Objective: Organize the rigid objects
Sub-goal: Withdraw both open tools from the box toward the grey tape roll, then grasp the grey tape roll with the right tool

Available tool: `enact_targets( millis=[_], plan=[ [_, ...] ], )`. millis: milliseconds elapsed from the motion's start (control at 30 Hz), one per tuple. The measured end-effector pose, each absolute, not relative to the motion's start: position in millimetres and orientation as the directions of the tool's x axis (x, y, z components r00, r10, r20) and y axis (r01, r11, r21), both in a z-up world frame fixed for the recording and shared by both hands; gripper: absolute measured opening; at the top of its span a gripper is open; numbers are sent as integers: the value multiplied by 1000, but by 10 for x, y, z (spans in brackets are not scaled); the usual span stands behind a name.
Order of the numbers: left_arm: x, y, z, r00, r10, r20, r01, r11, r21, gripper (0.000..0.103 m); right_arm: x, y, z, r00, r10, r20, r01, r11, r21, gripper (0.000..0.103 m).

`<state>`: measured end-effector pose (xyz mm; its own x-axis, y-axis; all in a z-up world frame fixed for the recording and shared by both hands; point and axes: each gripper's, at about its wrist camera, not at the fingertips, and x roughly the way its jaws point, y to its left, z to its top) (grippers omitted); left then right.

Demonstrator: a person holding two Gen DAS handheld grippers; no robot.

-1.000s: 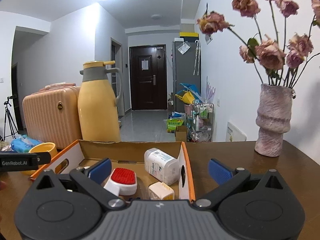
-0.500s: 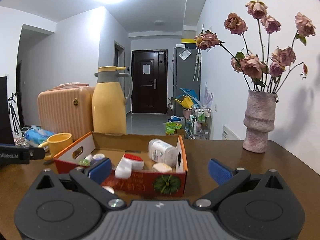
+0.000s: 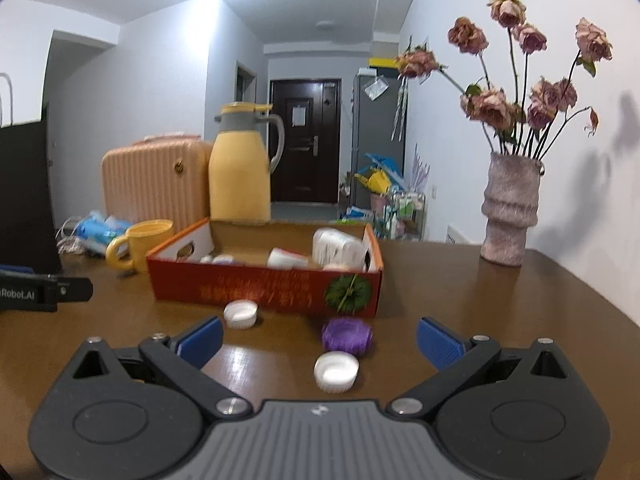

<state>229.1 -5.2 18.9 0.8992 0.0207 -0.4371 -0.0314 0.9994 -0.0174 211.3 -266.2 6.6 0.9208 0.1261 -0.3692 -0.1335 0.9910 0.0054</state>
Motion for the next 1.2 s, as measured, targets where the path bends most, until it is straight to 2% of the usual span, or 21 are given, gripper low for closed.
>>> enact_targets(
  millis=[667, 733, 833, 900, 933, 1000, 1200],
  plan=[
    [1973, 260, -210, 842, 34, -539, -46, 999, -10, 103, 1900, -1950, -389, 805, 252, -537, -287, 958, 19, 101],
    [1963, 297, -231, 838, 33, -545, -48, 999, -14, 103, 1938, -1887, -422, 789, 262, -556, -302, 953, 20, 98],
    [1960, 326, -251, 834, 32, -551, -50, 999, -18, 103, 1991, -1805, -478, 766, 267, -584, -318, 948, 17, 86],
    [1964, 331, -260, 832, 28, -554, -48, 999, -21, 103, 2024, -1773, -504, 749, 279, -601, -330, 944, 26, 71],
    [1967, 331, -263, 831, 26, -555, -46, 999, -23, 103, 2043, -1767, -513, 743, 283, -607, -334, 942, 31, 57],
    [1976, 319, -270, 830, 22, -558, -43, 999, -24, 103, 2077, -1762, -528, 725, 301, -620, -346, 937, 50, 41],
    [1996, 278, -271, 828, 16, -560, -36, 999, -25, 103, 2086, -1876, -477, 752, 310, -582, -339, 939, 63, 41]
  ],
)
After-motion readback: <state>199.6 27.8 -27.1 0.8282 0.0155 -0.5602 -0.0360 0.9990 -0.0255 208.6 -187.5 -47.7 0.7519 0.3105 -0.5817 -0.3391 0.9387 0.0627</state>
